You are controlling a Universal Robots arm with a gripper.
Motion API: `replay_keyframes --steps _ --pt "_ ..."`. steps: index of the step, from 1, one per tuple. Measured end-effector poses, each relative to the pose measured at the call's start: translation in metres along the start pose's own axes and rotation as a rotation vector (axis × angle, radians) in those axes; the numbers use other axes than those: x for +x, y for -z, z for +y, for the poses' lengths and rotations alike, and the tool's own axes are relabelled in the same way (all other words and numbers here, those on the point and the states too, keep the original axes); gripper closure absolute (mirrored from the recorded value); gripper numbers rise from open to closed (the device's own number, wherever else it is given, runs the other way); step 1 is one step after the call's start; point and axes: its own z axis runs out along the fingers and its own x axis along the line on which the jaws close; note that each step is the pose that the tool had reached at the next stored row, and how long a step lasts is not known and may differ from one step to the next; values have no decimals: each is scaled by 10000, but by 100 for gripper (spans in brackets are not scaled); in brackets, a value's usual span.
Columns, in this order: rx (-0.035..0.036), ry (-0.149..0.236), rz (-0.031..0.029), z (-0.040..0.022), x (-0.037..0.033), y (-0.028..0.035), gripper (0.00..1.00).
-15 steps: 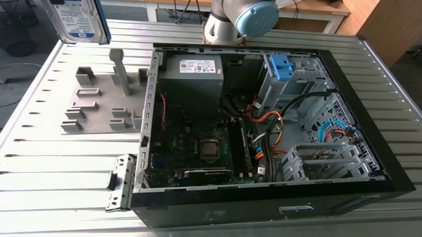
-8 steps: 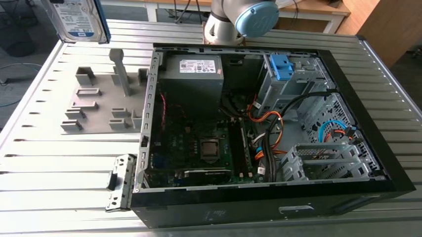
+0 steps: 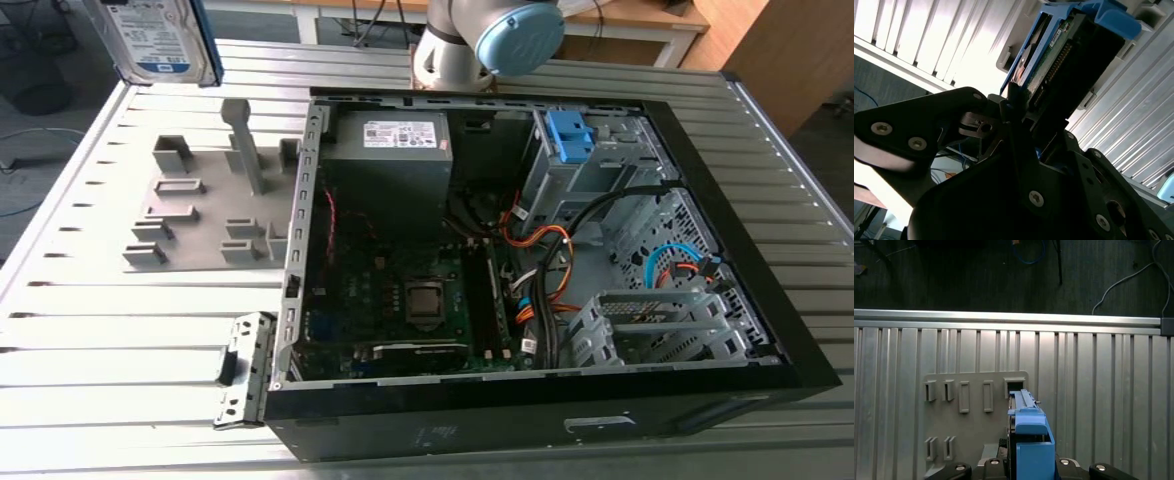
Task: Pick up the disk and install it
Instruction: 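Pick up the disk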
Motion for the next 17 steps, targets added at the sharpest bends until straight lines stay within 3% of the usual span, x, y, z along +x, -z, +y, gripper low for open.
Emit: replay_keyframes --steps 17 --pt "-1 0 6 1 -2 60 64"
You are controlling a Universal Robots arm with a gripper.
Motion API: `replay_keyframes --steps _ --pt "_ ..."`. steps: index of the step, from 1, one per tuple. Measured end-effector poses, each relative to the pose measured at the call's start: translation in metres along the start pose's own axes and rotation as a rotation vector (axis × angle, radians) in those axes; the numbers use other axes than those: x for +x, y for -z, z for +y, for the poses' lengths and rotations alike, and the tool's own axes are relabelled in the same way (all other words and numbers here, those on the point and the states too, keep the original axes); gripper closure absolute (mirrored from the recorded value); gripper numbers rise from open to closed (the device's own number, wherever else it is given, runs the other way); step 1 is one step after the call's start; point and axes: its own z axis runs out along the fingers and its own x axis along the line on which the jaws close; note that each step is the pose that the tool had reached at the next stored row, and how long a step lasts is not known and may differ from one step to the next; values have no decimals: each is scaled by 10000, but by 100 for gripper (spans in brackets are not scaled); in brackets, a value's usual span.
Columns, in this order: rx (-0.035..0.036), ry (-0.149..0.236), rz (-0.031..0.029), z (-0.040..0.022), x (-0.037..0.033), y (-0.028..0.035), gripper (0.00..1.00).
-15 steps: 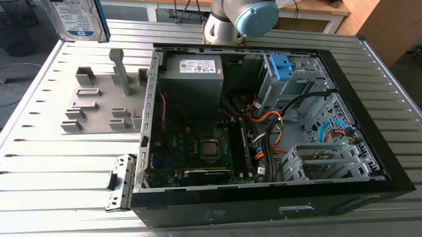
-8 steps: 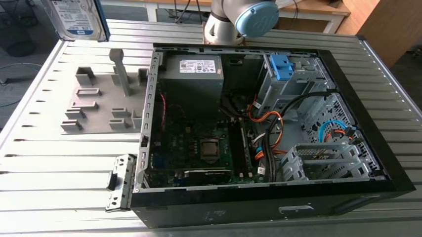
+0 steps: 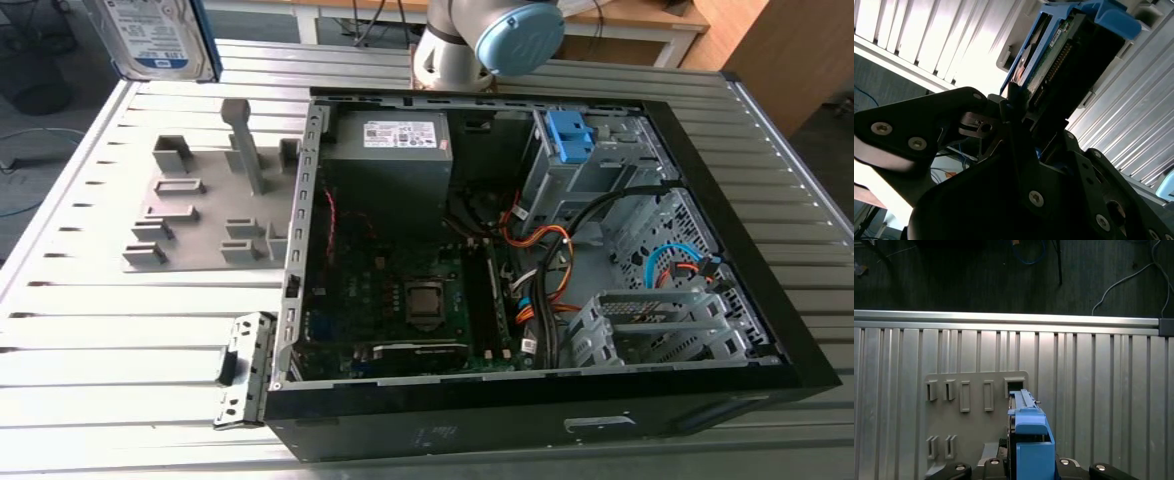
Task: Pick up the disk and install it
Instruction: 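Pick up the disk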
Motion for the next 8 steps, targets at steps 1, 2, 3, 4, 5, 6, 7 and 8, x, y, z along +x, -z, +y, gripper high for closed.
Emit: replay_keyframes --steps 1,2,3,4,5,6,7,8 --pt "0 0 0 0 0 3 64" --pt "0 0 0 0 0 6 64" --pt "0 0 0 0 0 9 64" --pt "0 0 0 0 0 12 64" --pt "1 0 0 0 0 14 64" --pt "1 0 1 0 -1 17 64" --pt "0 0 1 0 -1 19 64" --pt "0 0 2 0 -1 22 64"
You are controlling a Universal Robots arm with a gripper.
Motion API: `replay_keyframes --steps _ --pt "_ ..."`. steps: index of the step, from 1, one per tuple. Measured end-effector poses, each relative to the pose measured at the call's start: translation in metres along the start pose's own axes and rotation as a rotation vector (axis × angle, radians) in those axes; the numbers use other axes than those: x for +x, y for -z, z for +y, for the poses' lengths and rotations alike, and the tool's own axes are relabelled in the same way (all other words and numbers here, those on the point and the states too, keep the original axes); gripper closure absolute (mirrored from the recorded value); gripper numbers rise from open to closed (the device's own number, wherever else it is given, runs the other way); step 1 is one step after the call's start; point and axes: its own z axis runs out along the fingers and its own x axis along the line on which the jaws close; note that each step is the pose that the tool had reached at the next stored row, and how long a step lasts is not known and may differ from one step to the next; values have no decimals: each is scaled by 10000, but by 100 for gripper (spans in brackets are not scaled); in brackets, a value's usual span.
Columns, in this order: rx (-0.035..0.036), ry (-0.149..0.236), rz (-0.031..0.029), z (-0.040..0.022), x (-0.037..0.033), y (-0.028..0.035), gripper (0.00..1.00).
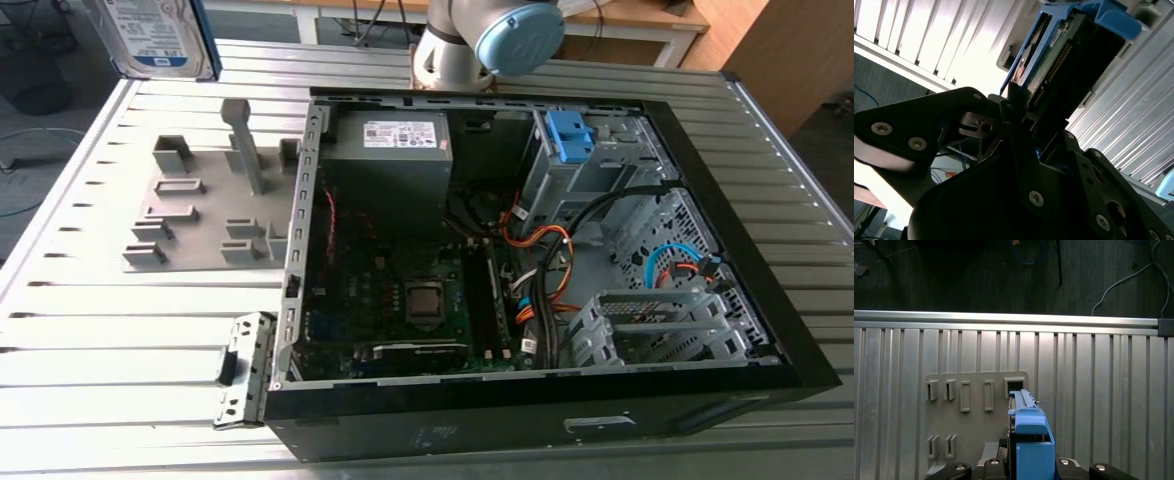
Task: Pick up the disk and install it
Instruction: 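Pick up the disk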
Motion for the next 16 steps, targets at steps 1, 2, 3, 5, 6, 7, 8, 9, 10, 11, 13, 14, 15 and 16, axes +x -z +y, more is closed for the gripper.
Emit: replay_keyframes --steps 1,2,3,5,6,7,8,9,10,11,13,14,15,16 --pt "0 0 0 0 0 2 64" --pt "0 0 0 0 0 5 64" --pt "0 0 1 0 0 7 64" --pt "0 0 1 0 0 12 64" --pt "1 0 1 0 0 14 64" --pt "0 0 2 0 -1 17 64" --pt "0 0 2 0 -1 19 64" --pt "1 0 3 0 -1 21 64" --pt "0 0 3 0 -1 24 64" --pt "-1 0 3 0 -1 27 64" --pt "1 0 3 0 -1 31 64" --pt "0 0 3 0 -1 33 64" --pt "0 0 4 0 -1 36 64" --pt "0 0 4 0 -1 38 64"
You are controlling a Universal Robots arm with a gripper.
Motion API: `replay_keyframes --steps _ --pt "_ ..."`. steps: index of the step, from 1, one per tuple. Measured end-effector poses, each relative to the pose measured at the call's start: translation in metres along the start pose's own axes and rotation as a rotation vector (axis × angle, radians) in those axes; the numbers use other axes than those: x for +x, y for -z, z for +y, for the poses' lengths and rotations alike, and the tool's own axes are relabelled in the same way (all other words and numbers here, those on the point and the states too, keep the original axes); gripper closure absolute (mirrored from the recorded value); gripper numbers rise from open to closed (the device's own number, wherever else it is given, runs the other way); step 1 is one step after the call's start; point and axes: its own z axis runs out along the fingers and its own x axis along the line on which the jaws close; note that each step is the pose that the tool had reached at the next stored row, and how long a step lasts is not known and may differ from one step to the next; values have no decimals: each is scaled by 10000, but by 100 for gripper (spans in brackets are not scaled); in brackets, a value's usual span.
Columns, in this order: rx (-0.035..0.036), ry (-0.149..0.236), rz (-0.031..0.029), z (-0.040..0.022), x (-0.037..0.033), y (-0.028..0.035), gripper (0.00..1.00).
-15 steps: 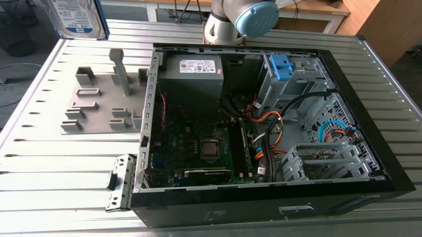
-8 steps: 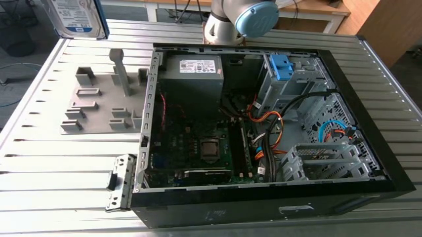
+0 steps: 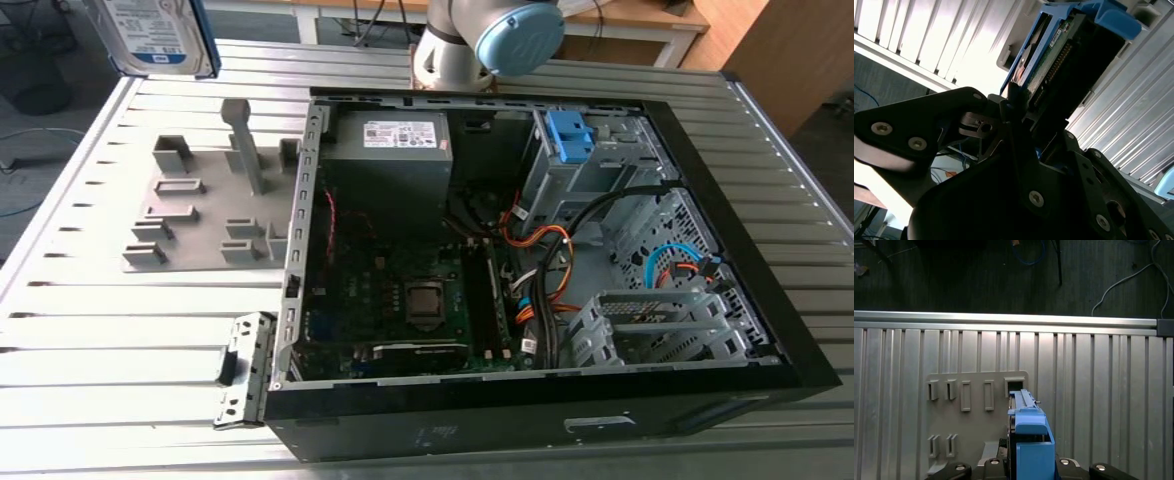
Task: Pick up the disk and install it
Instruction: 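Pick up the disk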
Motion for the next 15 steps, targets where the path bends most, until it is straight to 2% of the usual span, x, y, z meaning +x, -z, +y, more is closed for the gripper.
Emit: replay_keyframes --steps 15 --pt "0 0 4 0 -2 51 64"
